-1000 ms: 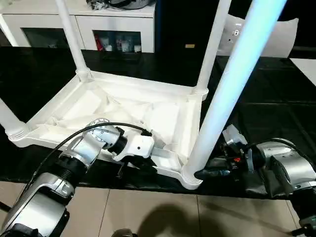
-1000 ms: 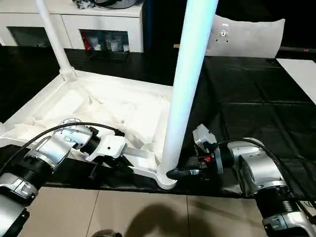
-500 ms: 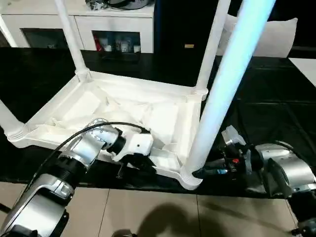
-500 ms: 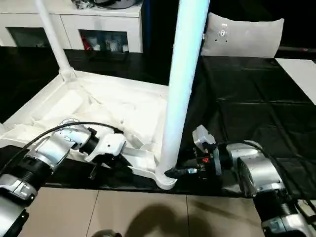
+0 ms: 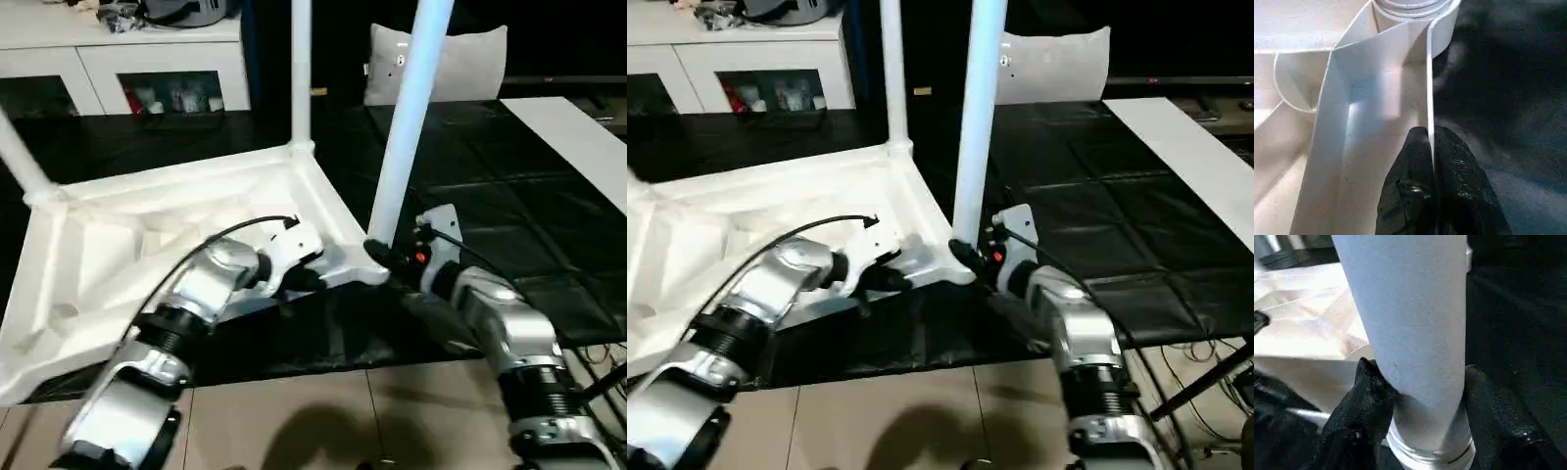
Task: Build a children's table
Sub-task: Rotate leg to tighten
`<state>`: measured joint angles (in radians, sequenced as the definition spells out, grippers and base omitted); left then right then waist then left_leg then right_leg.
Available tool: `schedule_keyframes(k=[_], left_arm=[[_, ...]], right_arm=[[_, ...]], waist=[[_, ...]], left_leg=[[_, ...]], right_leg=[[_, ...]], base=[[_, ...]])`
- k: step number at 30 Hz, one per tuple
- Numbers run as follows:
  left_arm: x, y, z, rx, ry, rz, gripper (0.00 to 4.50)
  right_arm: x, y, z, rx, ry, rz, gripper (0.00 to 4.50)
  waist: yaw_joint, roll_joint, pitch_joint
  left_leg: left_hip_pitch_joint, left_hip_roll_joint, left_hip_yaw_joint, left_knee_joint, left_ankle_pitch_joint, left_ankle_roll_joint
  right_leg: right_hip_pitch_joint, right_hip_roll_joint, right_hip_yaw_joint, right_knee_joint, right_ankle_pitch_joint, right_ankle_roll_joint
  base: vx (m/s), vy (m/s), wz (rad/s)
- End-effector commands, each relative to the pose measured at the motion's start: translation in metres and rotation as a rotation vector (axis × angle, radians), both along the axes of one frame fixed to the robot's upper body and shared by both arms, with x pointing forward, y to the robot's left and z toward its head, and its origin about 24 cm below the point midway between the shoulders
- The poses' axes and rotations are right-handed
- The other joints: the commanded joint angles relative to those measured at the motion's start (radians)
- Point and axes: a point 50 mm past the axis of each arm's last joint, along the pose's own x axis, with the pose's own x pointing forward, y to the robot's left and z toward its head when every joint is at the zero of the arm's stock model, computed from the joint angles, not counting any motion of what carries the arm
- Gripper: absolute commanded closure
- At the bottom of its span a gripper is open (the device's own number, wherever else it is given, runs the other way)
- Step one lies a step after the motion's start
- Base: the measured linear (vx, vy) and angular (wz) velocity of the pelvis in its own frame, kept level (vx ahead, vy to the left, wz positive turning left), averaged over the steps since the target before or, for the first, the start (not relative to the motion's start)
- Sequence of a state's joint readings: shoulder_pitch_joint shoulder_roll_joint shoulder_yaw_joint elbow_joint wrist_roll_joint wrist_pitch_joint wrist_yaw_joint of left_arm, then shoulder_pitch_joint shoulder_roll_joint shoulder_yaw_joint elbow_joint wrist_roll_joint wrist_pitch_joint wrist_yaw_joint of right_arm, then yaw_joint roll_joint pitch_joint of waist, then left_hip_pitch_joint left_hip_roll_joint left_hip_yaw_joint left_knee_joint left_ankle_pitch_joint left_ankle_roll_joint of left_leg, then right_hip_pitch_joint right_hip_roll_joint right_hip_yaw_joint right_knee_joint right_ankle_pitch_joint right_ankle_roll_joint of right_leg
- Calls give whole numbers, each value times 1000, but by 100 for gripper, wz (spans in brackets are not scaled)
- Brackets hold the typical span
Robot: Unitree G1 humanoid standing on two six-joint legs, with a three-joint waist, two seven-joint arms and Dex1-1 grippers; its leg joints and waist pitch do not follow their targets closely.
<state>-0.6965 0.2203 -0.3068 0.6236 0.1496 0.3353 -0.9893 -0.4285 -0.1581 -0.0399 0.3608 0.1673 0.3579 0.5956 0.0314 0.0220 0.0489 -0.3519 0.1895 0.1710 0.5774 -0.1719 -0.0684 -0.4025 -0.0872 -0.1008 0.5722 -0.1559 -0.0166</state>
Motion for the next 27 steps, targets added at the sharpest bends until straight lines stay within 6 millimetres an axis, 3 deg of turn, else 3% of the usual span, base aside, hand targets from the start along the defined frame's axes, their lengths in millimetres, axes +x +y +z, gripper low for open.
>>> schedule_keyframes(k=[1, 4, 5, 9, 12, 18, 23, 27], left_arm=[[-4, -33, 5, -64, -21, -46, 450], [-3, -31, 5, -54, -33, -39, 450], [-2, -28, 4, -45, -43, -45, 450], [-3, -14, -1, 13, -67, -88, 450], [-5, -12, -1, 18, -73, -121, 450], [-16, 11, -5, 79, -44, -321, 450], [-26, 18, -6, 103, -28, -478, 450], [-33, 26, -7, 160, -13, -609, 450]], right_arm=[[2, 41, 15, 77, -51, 133, 184], [3, 37, 15, 87, -56, 135, 177], [3, 32, 15, 95, -57, 134, 148], [0, 10, 20, 106, -78, 206, 120], [-3, 6, 22, 99, -85, 239, 90], [-18, -29, 23, -69, -83, 490, 45], [-21, -43, 25, -120, -45, 583, 6], [-28, -48, 29, -109, -18, 746, 6]], waist=[[9, -6, -55], [15, -6, -57], [16, -6, -57], [23, -6, -62], [29, -7, -65], [47, -7, -63], [67, -5, -65], [79, -6, -65]], left_leg=[[1, 22, -14, -67, -324, 50], [0, 25, -12, -68, -300, 58], [0, 26, -11, -68, -296, 59], [-5, 28, -10, -65, -255, 80], [-11, 29, -8, -62, -203, 91], [-7, 34, -6, -62, -216, 95], [3, 41, -5, -65, -250, 73], [1, 43, -4, -64, -259, 74]], right_leg=[[45, -57, 35, -99, -497, -105], [48, -58, 40, -90, -430, -136], [48, -59, 41, -88, -421, -140], [56, -60, 45, -76, -336, -168], [60, -62, 46, -67, -269, -190], [60, -63, 44, -70, -314, -180], [53, -63, 47, -69, -334, -185], [55, -66, 48, -65, -320, -196]], base=[[0, 0, 0], [0, 0, 0], [0, 0, 0], [0, 0, 0], [0, 0, 0], [0, 0, 0], [0, 0, 0], [0, 0, 0]])
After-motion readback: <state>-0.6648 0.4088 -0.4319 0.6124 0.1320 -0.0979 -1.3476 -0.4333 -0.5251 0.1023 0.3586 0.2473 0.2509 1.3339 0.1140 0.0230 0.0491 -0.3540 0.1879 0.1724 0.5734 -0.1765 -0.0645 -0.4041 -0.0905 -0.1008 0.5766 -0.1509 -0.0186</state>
